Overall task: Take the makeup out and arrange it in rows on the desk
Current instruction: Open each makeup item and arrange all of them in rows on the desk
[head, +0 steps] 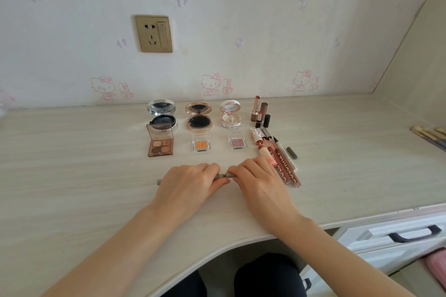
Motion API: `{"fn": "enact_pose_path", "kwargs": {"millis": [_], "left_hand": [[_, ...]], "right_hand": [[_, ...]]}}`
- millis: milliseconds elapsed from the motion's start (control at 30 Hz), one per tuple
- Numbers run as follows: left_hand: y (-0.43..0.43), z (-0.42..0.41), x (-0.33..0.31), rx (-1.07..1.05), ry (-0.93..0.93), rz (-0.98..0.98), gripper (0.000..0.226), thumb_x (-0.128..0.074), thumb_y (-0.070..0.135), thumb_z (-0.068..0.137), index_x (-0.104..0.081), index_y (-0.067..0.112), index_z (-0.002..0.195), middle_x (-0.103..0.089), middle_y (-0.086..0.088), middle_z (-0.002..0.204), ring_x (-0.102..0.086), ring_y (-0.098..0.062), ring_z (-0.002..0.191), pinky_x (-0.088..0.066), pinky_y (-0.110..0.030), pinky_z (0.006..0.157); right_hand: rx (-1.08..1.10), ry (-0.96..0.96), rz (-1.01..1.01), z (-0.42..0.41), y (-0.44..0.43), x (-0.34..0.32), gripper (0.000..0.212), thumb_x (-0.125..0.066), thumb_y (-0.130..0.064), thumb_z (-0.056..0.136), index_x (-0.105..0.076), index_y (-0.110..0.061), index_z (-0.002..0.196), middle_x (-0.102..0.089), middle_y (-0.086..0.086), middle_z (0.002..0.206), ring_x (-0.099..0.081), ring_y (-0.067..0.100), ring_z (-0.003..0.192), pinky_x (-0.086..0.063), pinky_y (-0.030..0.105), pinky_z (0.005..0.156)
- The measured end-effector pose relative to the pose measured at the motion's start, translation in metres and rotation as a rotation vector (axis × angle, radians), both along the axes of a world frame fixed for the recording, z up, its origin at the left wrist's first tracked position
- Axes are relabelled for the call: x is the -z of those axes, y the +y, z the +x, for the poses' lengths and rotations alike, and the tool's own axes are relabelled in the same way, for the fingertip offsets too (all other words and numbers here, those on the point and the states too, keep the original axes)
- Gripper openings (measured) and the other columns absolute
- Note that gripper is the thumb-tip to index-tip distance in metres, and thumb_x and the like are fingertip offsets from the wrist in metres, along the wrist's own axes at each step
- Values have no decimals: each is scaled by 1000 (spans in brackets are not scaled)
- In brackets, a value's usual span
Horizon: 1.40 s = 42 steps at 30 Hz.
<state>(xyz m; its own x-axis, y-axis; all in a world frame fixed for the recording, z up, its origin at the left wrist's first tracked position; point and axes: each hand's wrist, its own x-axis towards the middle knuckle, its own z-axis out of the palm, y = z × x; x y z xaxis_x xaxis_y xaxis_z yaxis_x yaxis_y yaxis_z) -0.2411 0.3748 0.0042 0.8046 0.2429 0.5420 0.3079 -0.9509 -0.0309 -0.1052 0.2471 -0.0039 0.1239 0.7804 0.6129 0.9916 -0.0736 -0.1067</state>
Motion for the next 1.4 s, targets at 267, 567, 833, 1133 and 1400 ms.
{"fn": "enact_pose_path", "kwargs": {"millis": [267,567,833,1133,1400], "left_hand": [[-6,-3,-4,-44,-29,-83,38,-38,36,96,-64,14,79,-55,3,72,-57,-16,68,-49,-32,49],[1,-2,-4,-63,-94,-244,25,-56,-1,84,-67,5,105,-55,-1,90,-54,-20,85,-41,-23,74],[-10,20,-18,-9,-343,-727,18,-67,11,84,-70,23,97,-62,13,75,-60,-2,67,-46,-12,60],[-30,70,-17,20,-314,-800,26,-71,29,82,-63,32,106,-65,13,65,-61,-2,64,-52,-25,67],[-58,133,-27,87,-227,-774,34,-64,30,85,-56,31,117,-64,13,69,-59,0,66,-52,-27,66]], "right_hand": [[132,77,107,3,-3,4,18,-68,0,83,-71,-10,98,-65,5,91,-58,29,86,-51,43,79],[220,172,156,1,-4,0,13,-69,-8,85,-73,-12,97,-70,0,89,-59,27,88,-52,40,73],[174,374,155,13,-10,-17,15,-68,-19,87,-68,-18,101,-65,-10,95,-47,7,94,-48,26,76],[233,577,107,58,-29,-23,24,-59,-31,89,-58,-30,113,-58,-14,80,-52,7,85,-37,11,65],[375,506,55,116,-54,-21,21,-60,-30,90,-61,-24,110,-58,-16,79,-52,8,83,-32,8,62]]}}
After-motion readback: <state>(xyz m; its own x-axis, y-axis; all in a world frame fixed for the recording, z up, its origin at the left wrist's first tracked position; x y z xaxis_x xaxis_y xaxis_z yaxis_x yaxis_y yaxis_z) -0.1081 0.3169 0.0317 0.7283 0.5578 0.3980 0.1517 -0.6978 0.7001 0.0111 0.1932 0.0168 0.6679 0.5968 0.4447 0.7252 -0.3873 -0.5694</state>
